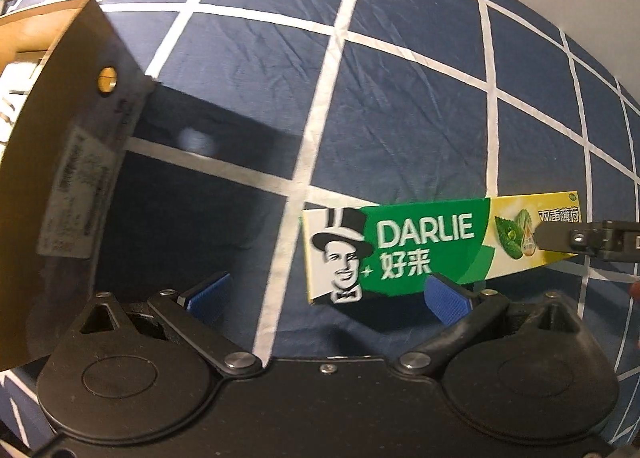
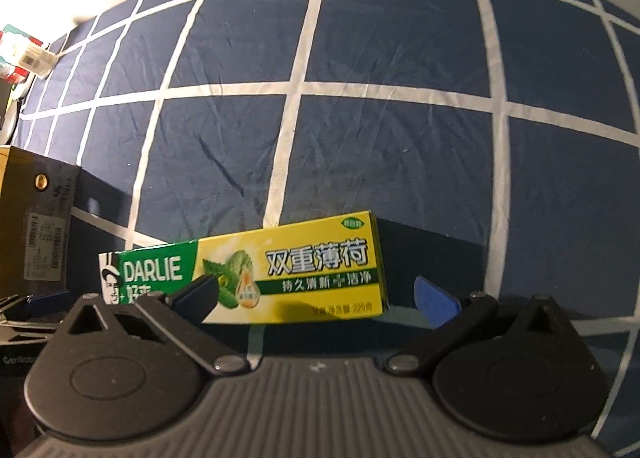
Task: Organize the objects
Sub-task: 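Close both tools on the ends of the DARLIE toothpaste box, then lift the toothpaste box with both tools and carry it over the cardboard box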
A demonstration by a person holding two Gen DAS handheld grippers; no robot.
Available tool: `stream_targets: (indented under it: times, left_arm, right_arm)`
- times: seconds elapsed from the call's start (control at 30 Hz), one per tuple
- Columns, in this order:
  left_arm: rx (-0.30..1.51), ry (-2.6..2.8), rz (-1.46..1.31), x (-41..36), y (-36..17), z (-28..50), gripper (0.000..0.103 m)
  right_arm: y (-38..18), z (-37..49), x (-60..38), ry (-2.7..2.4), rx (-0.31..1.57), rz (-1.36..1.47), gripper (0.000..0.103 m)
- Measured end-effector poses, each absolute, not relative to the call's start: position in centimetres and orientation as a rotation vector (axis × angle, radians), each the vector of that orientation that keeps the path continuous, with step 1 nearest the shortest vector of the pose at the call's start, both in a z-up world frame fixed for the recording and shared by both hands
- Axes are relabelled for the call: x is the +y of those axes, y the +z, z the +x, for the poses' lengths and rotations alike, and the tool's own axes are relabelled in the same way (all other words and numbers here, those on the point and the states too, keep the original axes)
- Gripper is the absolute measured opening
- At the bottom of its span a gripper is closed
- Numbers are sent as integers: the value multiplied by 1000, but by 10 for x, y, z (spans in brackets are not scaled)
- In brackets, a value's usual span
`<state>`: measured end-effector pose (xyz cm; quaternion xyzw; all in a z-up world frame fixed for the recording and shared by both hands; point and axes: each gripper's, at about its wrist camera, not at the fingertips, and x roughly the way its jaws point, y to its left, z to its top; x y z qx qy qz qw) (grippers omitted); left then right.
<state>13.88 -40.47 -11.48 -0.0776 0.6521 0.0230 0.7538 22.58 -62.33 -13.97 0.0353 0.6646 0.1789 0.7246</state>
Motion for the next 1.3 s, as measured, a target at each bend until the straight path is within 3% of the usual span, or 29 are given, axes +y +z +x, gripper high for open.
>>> stream_targets:
  times: [0.33, 1.3]
  left_arm:
    - [1458, 15, -207, -418, -130, 150, 103]
    - [1456, -35, -229, -431, -126, 153, 101]
  right_arm:
    - [-158, 235, -611, 443, 1505, 73, 103]
    - [-142, 225, -603, 368, 1464, 42, 101]
